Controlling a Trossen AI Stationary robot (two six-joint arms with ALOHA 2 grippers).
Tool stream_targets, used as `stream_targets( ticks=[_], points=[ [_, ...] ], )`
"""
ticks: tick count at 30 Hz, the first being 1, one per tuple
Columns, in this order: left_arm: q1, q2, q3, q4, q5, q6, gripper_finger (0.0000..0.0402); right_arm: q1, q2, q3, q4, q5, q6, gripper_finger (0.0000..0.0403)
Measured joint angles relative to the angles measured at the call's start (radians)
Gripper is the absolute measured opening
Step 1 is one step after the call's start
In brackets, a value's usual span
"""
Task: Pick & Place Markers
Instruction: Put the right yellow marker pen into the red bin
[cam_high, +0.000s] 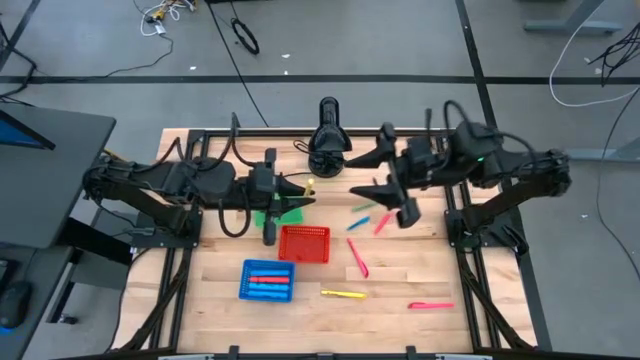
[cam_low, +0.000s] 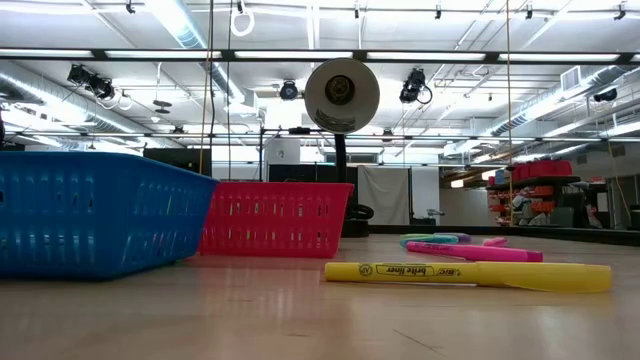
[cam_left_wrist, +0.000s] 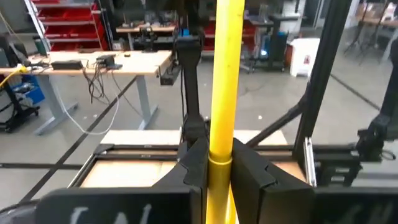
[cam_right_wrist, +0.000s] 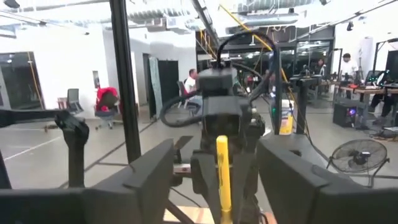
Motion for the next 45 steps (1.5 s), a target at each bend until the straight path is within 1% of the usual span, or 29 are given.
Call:
stream_targets(
  ticks=[3, 6, 9, 12, 18, 22, 25, 31, 37, 40, 45],
  points=[
    [0.002, 0.000, 0.000, -0.079, 0.002, 0.000, 0.0046, 0.000, -0.029, 0.000, -0.020, 0.000, 0.017, 0.0251],
    [0.015, 0.000, 0.000, -0.174, 0.021, -0.017, 0.0046, 0.000, -0.042, 0.000, -0.043, 0.031, 0.018, 0.0261],
    [0.032, 0.001, 0.000, -0.276, 0.029, -0.039, 0.0046, 0.000, -0.043, 0.000, -0.056, 0.039, 0.018, 0.0264],
    [0.048, 0.001, 0.000, -0.341, 0.029, -0.039, 0.0046, 0.000, -0.043, 0.000, -0.056, 0.040, 0.017, 0.0264],
    [0.085, 0.011, 0.000, -0.444, 0.086, -0.061, 0.0046, 0.000, -0.043, 0.000, -0.056, 0.039, 0.017, 0.0265],
    [0.109, 0.038, 0.008, -0.516, 0.147, -0.091, 0.0046, 0.000, -0.043, 0.000, -0.056, 0.039, 0.016, 0.0265],
    [0.124, 0.088, 0.048, -0.630, 0.187, -0.106, 0.0046, 0.000, -0.043, 0.000, -0.055, 0.040, 0.007, 0.0265],
    [0.136, 0.204, 0.166, -0.835, 0.190, -0.105, 0.0046, 0.000, -0.043, 0.000, -0.048, 0.040, 0.007, 0.0265],
    [0.136, 0.330, 0.235, -1.008, 0.220, -0.078, 0.0046, 0.000, -0.043, 0.000, -0.047, 0.039, -0.004, 0.0265],
    [0.136, 0.384, 0.243, -1.060, 0.223, -0.066, 0.0046, 0.000, -0.043, 0.000, -0.036, 0.039, -0.009, 0.0265],
    [0.136, 0.441, 0.245, -1.061, 0.256, -0.065, 0.0046, 0.000, -0.043, 0.000, -0.030, 0.039, -0.009, 0.0265]
  ],
)
